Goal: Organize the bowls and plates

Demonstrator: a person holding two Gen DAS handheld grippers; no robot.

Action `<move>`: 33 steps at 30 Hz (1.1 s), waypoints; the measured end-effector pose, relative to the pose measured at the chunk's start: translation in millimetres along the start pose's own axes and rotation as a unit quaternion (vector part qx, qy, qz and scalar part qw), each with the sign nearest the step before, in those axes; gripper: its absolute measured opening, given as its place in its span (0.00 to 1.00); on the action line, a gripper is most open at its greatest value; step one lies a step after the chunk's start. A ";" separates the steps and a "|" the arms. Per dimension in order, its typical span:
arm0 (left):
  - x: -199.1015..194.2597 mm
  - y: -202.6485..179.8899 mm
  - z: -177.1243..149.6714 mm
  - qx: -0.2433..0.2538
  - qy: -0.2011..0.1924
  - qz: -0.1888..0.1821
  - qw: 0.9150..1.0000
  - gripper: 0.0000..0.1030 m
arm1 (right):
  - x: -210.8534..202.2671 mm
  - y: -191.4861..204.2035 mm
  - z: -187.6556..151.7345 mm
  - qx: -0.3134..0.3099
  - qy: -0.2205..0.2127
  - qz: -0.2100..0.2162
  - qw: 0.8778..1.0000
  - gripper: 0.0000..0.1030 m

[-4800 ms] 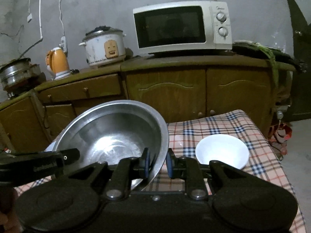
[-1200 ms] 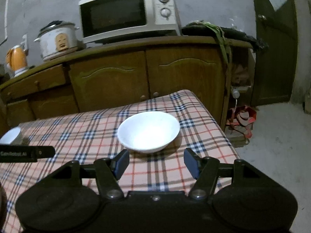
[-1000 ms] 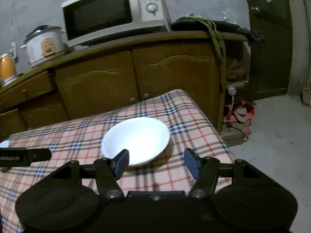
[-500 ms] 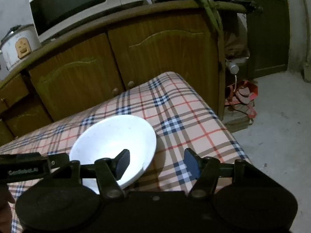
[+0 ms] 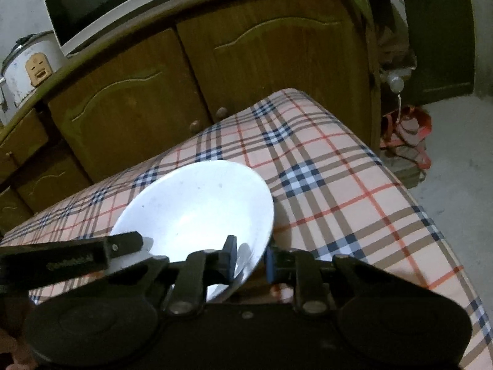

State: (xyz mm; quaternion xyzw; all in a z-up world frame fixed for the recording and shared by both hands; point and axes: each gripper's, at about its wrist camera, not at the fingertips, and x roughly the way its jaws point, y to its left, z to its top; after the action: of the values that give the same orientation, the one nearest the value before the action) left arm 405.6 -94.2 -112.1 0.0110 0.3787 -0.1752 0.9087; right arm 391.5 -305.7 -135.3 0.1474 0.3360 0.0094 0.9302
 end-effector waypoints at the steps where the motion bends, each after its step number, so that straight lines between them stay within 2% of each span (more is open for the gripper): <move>1: -0.6 -2.0 -0.6 0.000 0.001 0.005 1.000 0.17 | -1.4 1.5 0.2 -0.002 -0.003 -0.001 1.000 0.23; 6: -11.1 -0.8 -3.2 -0.011 -0.003 0.000 1.000 0.17 | -13.5 8.6 0.6 -0.013 -0.012 -0.002 1.000 0.23; 14: -58.0 -7.5 0.2 0.001 -0.031 0.023 0.999 0.16 | -48.3 26.1 3.8 -0.021 -0.024 0.011 0.999 0.23; 33: -196.3 -24.2 -23.4 -0.007 -0.084 0.062 0.995 0.16 | -189.7 82.6 -11.1 -0.060 -0.083 0.034 0.994 0.23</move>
State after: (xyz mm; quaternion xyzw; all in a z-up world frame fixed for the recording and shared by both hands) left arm 253.7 -52.5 9.7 0.0132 0.3011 -0.1165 0.9463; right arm 244.4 -245.8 -2.2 0.1025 0.2512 0.0491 0.9612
